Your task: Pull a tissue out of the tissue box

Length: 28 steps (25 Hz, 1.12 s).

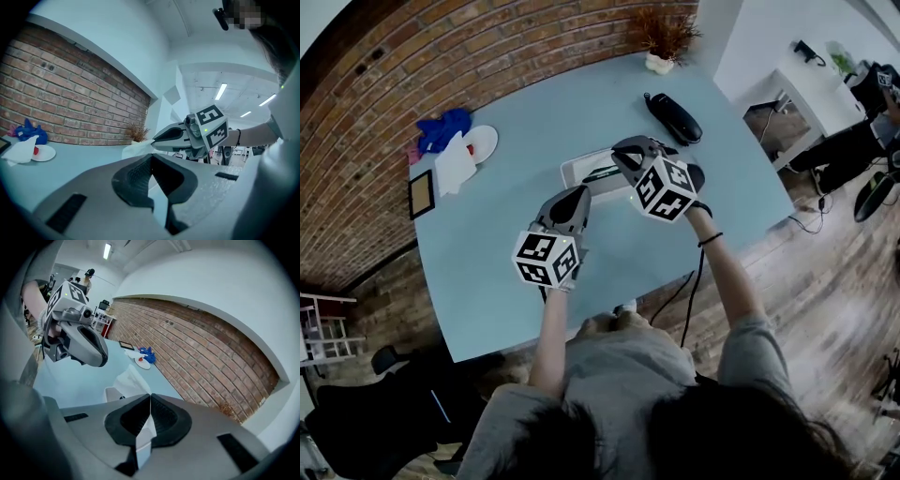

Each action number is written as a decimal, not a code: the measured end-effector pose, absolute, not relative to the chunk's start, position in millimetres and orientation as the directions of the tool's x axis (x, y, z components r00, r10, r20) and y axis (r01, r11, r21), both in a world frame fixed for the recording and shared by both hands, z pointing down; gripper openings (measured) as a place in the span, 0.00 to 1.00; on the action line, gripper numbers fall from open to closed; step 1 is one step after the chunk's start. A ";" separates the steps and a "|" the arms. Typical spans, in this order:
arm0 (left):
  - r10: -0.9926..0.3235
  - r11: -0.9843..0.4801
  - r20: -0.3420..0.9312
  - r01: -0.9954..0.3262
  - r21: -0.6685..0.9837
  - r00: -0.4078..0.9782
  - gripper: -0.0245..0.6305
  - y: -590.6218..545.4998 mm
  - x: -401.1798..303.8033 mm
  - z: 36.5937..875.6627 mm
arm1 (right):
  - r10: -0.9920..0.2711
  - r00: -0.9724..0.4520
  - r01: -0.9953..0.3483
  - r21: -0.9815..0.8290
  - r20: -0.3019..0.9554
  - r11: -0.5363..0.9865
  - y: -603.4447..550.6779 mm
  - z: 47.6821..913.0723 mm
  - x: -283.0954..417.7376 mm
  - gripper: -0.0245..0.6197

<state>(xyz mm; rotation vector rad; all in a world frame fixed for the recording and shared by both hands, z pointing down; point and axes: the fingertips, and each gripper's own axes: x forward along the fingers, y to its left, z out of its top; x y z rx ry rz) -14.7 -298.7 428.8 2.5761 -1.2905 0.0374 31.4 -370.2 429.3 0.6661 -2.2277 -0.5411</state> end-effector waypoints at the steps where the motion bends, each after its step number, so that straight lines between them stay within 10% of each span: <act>1: -0.783 -0.575 0.136 -0.789 0.214 0.607 0.04 -297.3 -13.8 427.0 | -0.610 -0.598 -0.312 0.550 0.520 0.775 -368.4 426.6 32.8 0.04; 28: -0.784 -0.609 0.055 -0.784 0.124 0.618 0.04 -244.5 9.6 397.2 | -0.677 -0.725 -0.658 0.163 0.129 0.735 -293.1 390.7 69.8 0.04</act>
